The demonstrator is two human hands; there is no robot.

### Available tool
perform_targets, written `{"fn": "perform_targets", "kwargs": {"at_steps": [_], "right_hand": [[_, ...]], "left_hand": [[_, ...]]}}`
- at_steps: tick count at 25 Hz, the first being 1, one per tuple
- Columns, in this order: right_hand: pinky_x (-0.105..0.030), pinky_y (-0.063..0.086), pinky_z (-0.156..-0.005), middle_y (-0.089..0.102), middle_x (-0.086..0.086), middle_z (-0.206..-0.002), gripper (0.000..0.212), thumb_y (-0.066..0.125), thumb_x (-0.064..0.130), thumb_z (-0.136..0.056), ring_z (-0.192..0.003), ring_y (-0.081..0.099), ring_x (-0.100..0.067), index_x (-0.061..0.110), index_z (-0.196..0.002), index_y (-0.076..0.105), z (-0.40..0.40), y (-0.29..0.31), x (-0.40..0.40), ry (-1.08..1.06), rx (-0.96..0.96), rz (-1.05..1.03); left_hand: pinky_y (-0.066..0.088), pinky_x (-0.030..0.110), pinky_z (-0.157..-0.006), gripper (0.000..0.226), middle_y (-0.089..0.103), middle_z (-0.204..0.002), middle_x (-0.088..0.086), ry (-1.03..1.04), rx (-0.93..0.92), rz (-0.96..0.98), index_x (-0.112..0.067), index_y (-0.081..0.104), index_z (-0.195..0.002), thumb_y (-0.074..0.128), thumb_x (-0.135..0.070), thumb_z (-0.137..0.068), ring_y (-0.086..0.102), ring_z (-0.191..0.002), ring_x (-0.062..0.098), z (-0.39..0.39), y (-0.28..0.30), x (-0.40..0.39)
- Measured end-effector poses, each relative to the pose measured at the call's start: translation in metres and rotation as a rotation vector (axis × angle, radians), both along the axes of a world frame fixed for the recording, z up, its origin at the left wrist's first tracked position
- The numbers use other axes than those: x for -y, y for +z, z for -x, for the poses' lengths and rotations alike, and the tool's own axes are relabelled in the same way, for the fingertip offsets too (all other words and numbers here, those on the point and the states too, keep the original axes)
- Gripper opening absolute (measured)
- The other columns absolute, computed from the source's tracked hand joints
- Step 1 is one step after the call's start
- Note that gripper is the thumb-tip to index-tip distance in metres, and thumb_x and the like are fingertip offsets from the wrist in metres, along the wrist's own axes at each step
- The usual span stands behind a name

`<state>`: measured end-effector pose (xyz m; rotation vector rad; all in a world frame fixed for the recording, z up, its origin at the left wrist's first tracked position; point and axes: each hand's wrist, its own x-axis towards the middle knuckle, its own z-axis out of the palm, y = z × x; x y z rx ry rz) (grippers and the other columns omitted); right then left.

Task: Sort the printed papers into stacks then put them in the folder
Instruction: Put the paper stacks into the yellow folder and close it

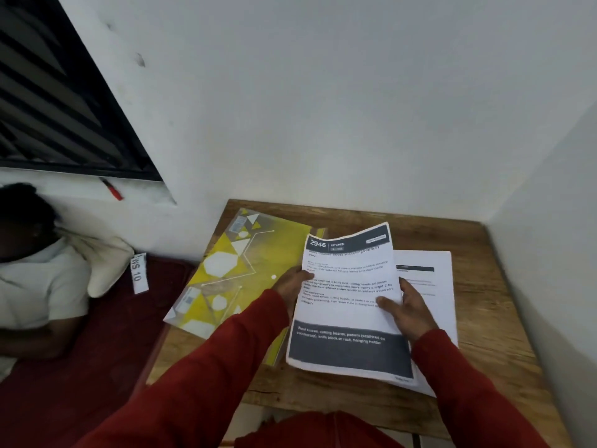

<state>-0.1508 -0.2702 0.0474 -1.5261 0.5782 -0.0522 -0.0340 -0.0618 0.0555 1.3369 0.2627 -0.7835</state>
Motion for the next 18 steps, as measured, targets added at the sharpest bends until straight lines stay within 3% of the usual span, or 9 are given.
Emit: {"fn": "perform_targets", "kwargs": {"at_steps": [2,3,4,6,8,10,12,15,18], "right_hand": [[-0.037,0.056,-0.087,0.068,-0.012,-0.117,0.038,0.062,-0.008,-0.086,-0.101,0.066,-0.026,0.013,-0.118,0.058,-0.007,-0.002,-0.005,-0.006,-0.007,0.064],[-0.045,0.054,-0.092,0.068,-0.011,-0.116,0.038,0.063,-0.008,-0.085,-0.102,0.066,-0.028,0.015,-0.115,0.059,-0.012,-0.002,-0.007,0.006,-0.02,0.105],[-0.048,0.051,-0.095,0.069,-0.009,-0.115,0.038,0.064,-0.006,-0.085,-0.103,0.066,-0.029,0.017,-0.114,0.059,-0.015,-0.002,-0.009,0.027,-0.046,0.157],[-0.043,0.049,-0.097,0.067,-0.006,-0.117,0.037,0.063,0.0,-0.085,-0.108,0.063,-0.03,0.018,-0.117,0.058,-0.02,0.0,-0.011,0.076,-0.113,0.304],[-0.032,0.043,-0.09,0.064,-0.006,-0.121,0.039,0.059,0.005,-0.087,-0.111,0.059,-0.031,0.017,-0.125,0.056,-0.02,0.008,-0.012,0.112,-0.18,0.453],[-0.028,0.037,-0.085,0.063,-0.01,-0.124,0.04,0.057,0.006,-0.089,-0.112,0.058,-0.033,0.014,-0.129,0.054,-0.018,0.014,-0.012,0.131,-0.209,0.531],[-0.028,0.038,-0.085,0.063,-0.01,-0.124,0.04,0.057,0.006,-0.089,-0.111,0.058,-0.033,0.013,-0.128,0.054,-0.019,0.017,-0.011,0.162,-0.208,0.536],[-0.037,0.046,-0.093,0.065,-0.006,-0.122,0.041,0.063,0.008,-0.086,-0.109,0.06,-0.03,0.017,-0.125,0.057,-0.024,0.018,-0.016,0.231,-0.196,0.459],[-0.045,0.048,-0.096,0.067,-0.006,-0.118,0.04,0.066,0.008,-0.082,-0.106,0.062,-0.03,0.018,-0.121,0.059,-0.024,0.015,-0.02,0.211,-0.193,0.468]], "left_hand": [[0.055,0.031,-0.063,0.027,0.066,-0.096,0.013,0.071,0.08,-0.113,-0.005,0.055,-0.122,0.044,-0.004,-0.098,0.066,-0.067,0.021,0.003,0.001,-0.012],[0.053,0.032,-0.06,0.026,0.064,-0.094,0.01,0.102,0.205,-0.285,-0.011,0.055,-0.122,0.049,-0.009,-0.097,0.065,-0.066,0.021,0.004,-0.001,-0.024],[0.052,0.036,-0.067,0.028,0.063,-0.098,0.008,0.065,0.396,-0.536,-0.016,0.054,-0.123,0.054,-0.015,-0.095,0.064,-0.075,0.023,0.005,-0.01,-0.04],[0.049,0.04,-0.087,0.042,0.054,-0.119,0.009,-0.223,0.656,-0.966,-0.024,0.051,-0.129,0.06,-0.03,-0.089,0.057,-0.106,0.03,0.015,-0.03,-0.069],[0.044,0.045,-0.096,0.059,0.038,-0.135,0.006,-0.407,0.639,-1.164,-0.03,0.045,-0.134,0.063,-0.05,-0.081,0.04,-0.124,0.033,0.03,-0.045,-0.086],[0.041,0.049,-0.1,0.069,0.03,-0.14,0.0,-0.452,0.647,-1.259,-0.035,0.042,-0.134,0.063,-0.064,-0.074,0.031,-0.128,0.032,0.04,-0.052,-0.087],[0.039,0.05,-0.1,0.065,0.029,-0.141,-0.003,-0.439,0.683,-1.262,-0.038,0.044,-0.131,0.062,-0.065,-0.074,0.031,-0.126,0.031,0.04,-0.057,-0.085],[0.042,0.049,-0.096,0.048,0.034,-0.141,-0.005,-0.41,0.701,-1.229,-0.036,0.051,-0.126,0.06,-0.055,-0.083,0.036,-0.124,0.028,0.037,-0.06,-0.085],[0.042,0.051,-0.096,0.053,0.031,-0.145,-0.006,-0.428,0.729,-1.252,-0.035,0.048,-0.129,0.056,-0.06,-0.083,0.033,-0.126,0.028,0.041,-0.066,-0.084]]}}
